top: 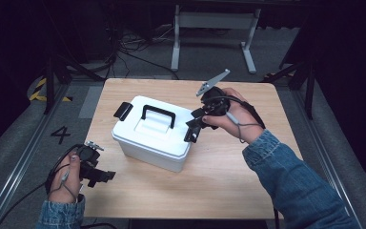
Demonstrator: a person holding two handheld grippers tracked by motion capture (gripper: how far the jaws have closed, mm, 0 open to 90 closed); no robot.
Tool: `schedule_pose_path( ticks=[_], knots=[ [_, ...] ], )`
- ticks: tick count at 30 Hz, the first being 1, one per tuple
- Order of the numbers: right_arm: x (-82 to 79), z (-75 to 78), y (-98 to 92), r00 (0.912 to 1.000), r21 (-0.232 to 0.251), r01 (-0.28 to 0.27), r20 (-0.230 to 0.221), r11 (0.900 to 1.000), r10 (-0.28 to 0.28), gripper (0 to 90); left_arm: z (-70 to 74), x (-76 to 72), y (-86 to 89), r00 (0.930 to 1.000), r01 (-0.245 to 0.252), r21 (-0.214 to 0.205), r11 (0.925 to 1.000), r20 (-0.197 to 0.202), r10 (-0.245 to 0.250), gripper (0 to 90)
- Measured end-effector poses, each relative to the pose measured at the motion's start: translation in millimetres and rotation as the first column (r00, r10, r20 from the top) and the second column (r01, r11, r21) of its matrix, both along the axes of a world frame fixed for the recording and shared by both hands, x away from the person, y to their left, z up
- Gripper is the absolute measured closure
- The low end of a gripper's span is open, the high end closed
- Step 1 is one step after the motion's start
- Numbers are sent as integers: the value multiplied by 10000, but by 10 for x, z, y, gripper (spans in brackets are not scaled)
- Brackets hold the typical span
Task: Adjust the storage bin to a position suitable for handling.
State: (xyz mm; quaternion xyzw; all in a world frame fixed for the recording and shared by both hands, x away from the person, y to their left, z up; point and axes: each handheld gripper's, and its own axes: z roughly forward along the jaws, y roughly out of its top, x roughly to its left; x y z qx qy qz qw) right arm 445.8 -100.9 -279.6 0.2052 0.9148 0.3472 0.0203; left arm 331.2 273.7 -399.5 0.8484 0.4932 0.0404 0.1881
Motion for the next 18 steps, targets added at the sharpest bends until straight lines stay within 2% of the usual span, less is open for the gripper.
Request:
schedule_pose_path(
  ticks=[5, 6, 10, 18],
  knots=[
    [80, -24, 171, 9999, 81, -126, 31, 9999, 126, 511, -7, 16, 1, 10000, 83, -24, 10000, 28, -83, 199],
    [134, -42, 259, 10000, 73, 15, 35, 10000, -16, 508, -6, 15, 1, 9999, 109, -33, 9999, -7, -109, 199],
    [225, -72, 371, 9998, 203, 147, -127, 9997, -144, 505, 4, 16, 8, 9999, 141, -55, 9999, 41, -141, 198],
    [366, -152, 639, 9993, 30, 56, -369, 10000, -55, 532, -1, 29, 5, 9999, 141, -74, 9999, -38, -141, 196]
  ],
)
